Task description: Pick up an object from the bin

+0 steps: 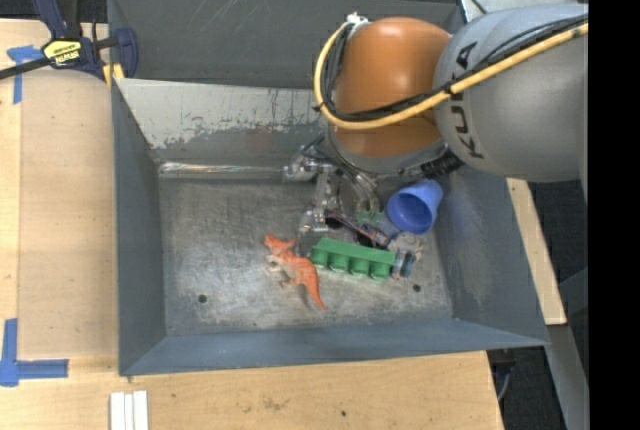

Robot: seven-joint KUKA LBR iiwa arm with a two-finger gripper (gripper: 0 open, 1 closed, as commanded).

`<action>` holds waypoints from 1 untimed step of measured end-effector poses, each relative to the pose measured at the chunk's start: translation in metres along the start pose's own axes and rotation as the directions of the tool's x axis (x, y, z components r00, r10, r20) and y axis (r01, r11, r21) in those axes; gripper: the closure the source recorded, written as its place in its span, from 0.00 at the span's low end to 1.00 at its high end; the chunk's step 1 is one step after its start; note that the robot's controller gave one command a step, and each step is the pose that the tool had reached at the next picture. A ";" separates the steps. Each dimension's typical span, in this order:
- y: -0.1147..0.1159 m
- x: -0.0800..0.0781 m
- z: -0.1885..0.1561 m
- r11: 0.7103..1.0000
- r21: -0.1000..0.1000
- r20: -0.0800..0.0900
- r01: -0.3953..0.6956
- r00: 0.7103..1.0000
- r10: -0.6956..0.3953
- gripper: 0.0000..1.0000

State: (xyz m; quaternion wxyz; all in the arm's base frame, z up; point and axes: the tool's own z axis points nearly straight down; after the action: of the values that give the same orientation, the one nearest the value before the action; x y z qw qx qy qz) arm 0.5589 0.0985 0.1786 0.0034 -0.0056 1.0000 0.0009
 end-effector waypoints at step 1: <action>-0.056 0.038 0.019 0.999 0.002 -0.008 0.042 0.999 -0.042 0.00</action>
Offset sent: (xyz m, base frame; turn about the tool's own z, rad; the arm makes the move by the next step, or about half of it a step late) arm -0.0614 -0.1034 -0.0573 -0.0464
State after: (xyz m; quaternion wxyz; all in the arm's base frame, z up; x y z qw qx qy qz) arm 0.5220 0.0421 0.1588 -0.0004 -0.0267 0.9996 -0.0002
